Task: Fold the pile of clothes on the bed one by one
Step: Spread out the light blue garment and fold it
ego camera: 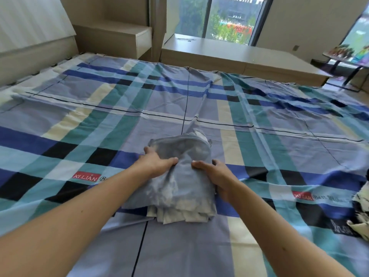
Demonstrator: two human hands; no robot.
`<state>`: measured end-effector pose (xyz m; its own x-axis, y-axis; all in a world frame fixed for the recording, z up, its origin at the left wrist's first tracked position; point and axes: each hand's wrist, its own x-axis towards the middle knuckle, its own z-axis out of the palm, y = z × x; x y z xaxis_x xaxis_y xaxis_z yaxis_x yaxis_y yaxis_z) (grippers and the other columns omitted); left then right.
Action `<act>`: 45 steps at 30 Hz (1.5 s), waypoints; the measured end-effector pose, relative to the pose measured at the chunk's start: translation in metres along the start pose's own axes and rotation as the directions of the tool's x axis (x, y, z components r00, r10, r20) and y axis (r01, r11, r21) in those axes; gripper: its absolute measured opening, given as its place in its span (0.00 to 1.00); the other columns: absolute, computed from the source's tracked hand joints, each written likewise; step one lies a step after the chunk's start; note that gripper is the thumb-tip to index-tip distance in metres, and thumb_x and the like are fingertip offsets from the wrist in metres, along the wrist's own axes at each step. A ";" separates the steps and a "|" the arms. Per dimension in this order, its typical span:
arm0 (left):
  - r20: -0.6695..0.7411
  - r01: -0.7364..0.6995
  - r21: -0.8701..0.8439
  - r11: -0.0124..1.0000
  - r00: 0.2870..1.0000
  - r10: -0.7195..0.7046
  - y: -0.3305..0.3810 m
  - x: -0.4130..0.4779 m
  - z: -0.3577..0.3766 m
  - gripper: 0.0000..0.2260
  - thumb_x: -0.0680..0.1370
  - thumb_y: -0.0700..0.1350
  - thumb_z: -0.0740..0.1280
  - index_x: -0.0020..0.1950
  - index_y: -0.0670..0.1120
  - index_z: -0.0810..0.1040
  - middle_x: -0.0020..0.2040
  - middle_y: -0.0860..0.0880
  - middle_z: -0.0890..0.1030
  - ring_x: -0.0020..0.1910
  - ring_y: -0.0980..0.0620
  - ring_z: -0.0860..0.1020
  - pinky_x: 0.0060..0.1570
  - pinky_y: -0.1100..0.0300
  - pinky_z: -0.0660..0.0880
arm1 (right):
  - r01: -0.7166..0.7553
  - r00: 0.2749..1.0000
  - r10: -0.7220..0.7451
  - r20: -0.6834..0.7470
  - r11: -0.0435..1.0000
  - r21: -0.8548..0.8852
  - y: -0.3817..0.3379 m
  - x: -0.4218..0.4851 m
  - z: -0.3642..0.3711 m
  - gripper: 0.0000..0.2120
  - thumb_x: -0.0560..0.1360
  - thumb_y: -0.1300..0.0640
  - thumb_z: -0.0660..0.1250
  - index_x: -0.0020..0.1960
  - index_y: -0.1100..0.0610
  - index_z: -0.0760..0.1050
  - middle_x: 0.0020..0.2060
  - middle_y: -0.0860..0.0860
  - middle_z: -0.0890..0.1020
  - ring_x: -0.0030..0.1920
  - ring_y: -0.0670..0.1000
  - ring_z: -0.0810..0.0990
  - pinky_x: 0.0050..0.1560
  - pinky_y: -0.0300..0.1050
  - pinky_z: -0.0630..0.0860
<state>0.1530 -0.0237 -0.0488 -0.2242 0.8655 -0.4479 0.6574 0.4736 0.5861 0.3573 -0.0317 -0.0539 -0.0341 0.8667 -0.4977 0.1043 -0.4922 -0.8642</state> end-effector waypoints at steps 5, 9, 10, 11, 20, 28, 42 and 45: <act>0.296 0.178 -0.511 0.841 0.955 -0.023 0.006 -0.034 0.005 0.30 0.70 0.60 0.76 0.63 0.40 0.80 0.51 0.42 0.86 0.46 0.43 0.85 0.46 0.52 0.82 | 0.083 0.997 -0.083 -0.009 0.994 0.065 0.002 -0.016 -0.016 0.24 0.66 0.56 0.80 0.59 0.58 0.76 0.48 0.57 0.86 0.46 0.56 0.86 0.38 0.45 0.81; 0.469 0.238 -0.662 0.711 0.871 0.144 0.013 -0.050 0.029 0.24 0.67 0.55 0.77 0.58 0.43 0.85 0.53 0.42 0.86 0.49 0.44 0.85 0.59 0.48 0.79 | 0.078 0.994 -0.085 0.068 0.992 0.103 0.020 -0.038 -0.050 0.32 0.60 0.59 0.79 0.63 0.61 0.75 0.50 0.60 0.86 0.47 0.58 0.86 0.43 0.49 0.82; 0.475 0.248 -0.694 0.676 0.863 0.170 0.015 -0.054 0.035 0.23 0.66 0.54 0.78 0.56 0.43 0.85 0.53 0.42 0.86 0.48 0.44 0.85 0.58 0.48 0.79 | 0.077 0.993 -0.088 0.075 0.988 0.133 0.021 -0.044 -0.060 0.32 0.61 0.58 0.78 0.63 0.62 0.75 0.50 0.60 0.86 0.48 0.59 0.86 0.45 0.51 0.82; 0.479 0.261 -0.726 0.636 0.856 0.196 0.018 -0.057 0.042 0.21 0.67 0.53 0.78 0.55 0.42 0.86 0.53 0.41 0.86 0.46 0.43 0.85 0.56 0.49 0.80 | 0.078 0.993 -0.091 0.074 0.984 0.161 0.020 -0.049 -0.069 0.31 0.62 0.57 0.77 0.63 0.62 0.76 0.51 0.61 0.85 0.49 0.60 0.85 0.46 0.52 0.82; 0.373 0.231 -0.888 0.397 0.866 0.332 0.066 -0.111 0.090 0.15 0.71 0.48 0.73 0.54 0.43 0.85 0.47 0.42 0.86 0.39 0.46 0.85 0.38 0.55 0.83 | 0.125 0.968 -0.205 0.143 0.894 0.431 0.035 -0.122 -0.138 0.24 0.75 0.50 0.72 0.68 0.58 0.75 0.63 0.61 0.81 0.62 0.61 0.81 0.56 0.57 0.81; 0.188 0.128 -0.979 0.159 0.865 0.465 0.148 -0.166 0.117 0.26 0.71 0.51 0.71 0.68 0.46 0.78 0.59 0.43 0.84 0.57 0.41 0.83 0.48 0.47 0.83 | 0.277 0.942 -0.331 -0.061 0.660 0.698 0.047 -0.177 -0.150 0.51 0.58 0.42 0.84 0.74 0.57 0.68 0.67 0.61 0.77 0.68 0.64 0.75 0.69 0.63 0.71; 0.110 0.009 -0.991 0.131 0.601 0.792 0.392 -0.283 0.162 0.24 0.71 0.45 0.76 0.66 0.44 0.79 0.56 0.45 0.86 0.55 0.45 0.84 0.54 0.49 0.81 | 0.754 0.445 -0.499 -0.744 0.656 0.011 -0.093 -0.321 -0.411 0.25 0.71 0.64 0.72 0.67 0.59 0.74 0.48 0.55 0.86 0.43 0.54 0.87 0.39 0.44 0.82; 0.144 -0.051 -0.973 0.224 0.625 0.767 0.436 -0.282 0.190 0.33 0.62 0.45 0.78 0.67 0.42 0.76 0.56 0.43 0.85 0.47 0.46 0.84 0.35 0.58 0.80 | 0.700 0.489 -0.496 -0.717 0.714 -0.016 -0.116 -0.327 -0.469 0.21 0.70 0.59 0.73 0.62 0.65 0.76 0.33 0.51 0.85 0.31 0.47 0.84 0.32 0.35 0.77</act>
<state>0.6398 -0.0922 0.2048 0.4675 0.8810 0.0725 -0.5419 0.2208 0.8109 0.8228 -0.2195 0.2437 0.6445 0.7266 0.2381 0.0662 0.2572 -0.9641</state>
